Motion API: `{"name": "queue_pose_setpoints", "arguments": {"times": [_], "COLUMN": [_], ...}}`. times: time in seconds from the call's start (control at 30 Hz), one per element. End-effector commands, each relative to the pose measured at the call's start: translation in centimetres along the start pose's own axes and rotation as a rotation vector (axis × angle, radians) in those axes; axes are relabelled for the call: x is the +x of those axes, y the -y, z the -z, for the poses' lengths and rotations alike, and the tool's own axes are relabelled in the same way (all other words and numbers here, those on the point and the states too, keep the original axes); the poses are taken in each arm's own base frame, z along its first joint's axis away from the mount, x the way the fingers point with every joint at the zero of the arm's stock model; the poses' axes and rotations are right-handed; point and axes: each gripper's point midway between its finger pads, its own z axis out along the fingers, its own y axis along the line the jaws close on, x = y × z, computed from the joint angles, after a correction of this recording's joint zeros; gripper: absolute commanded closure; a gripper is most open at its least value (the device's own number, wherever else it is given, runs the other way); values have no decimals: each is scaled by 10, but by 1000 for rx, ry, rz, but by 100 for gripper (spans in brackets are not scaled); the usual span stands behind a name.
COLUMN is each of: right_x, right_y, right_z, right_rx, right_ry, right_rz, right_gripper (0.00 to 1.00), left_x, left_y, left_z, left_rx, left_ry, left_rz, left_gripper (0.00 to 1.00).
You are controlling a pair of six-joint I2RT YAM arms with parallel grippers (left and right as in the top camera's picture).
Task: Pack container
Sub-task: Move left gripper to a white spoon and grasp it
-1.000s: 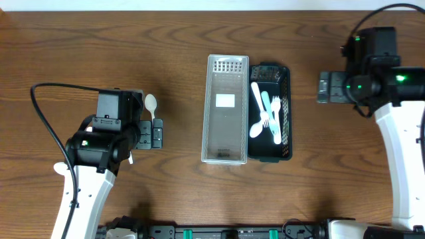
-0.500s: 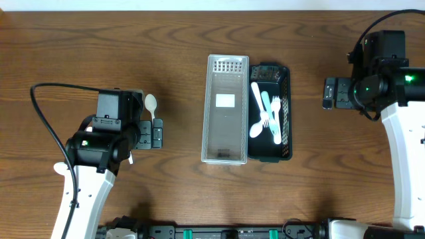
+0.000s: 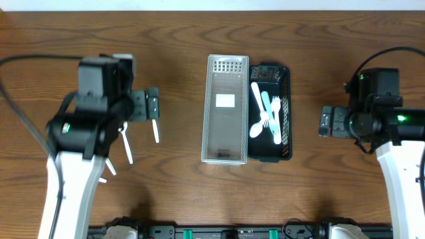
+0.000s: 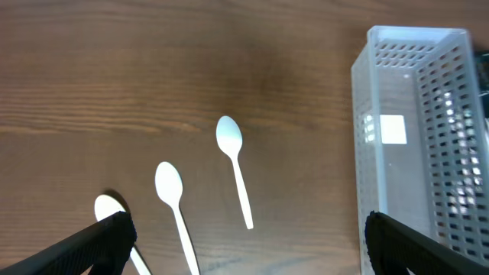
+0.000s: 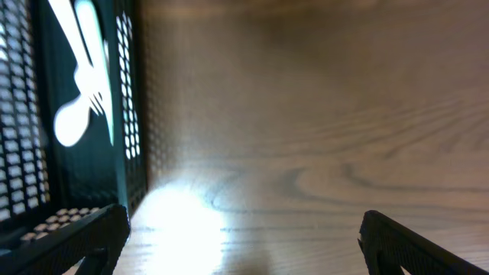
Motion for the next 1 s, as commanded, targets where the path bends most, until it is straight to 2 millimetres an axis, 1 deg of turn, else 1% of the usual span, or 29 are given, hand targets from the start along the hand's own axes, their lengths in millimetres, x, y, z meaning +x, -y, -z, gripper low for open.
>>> {"name": "queue_pose_setpoints", "arguments": {"times": [0.0, 0.07, 0.23, 0.43, 0.63, 0.77, 0.87, 0.97], "right_x": [8, 8, 7, 7, 7, 7, 7, 7], "right_y": [-1, -1, -1, -1, -1, -1, -1, -1], "right_z": [-9, -9, -9, -9, -9, -9, -9, -9], "right_rx": [-13, -13, -14, -13, -13, -13, -13, -13], "right_ry": [-23, -24, -20, -19, -20, -20, -20, -20], "right_rz": [-27, -27, -27, -27, -27, -27, -27, -27], "right_gripper": [1, 1, 1, 1, 1, 1, 1, 1], "left_x": [12, 20, 36, 60, 82, 89, 95, 101], "left_y": [-1, -4, -17, -23, -22, -20, -12, -12], "left_z": [-45, -69, -115, -159, -192, -207, -220, -228], "left_rx": [-24, -36, -68, -74, -70, -73, -26, -29], "left_ry": [-140, -208, -327, -450, -535, -554, -571, -588], "left_rz": [-5, 13, 64, 84, 104, 144, 160, 174], "left_gripper": [2, 2, 1, 2, 2, 2, 2, 2]}}
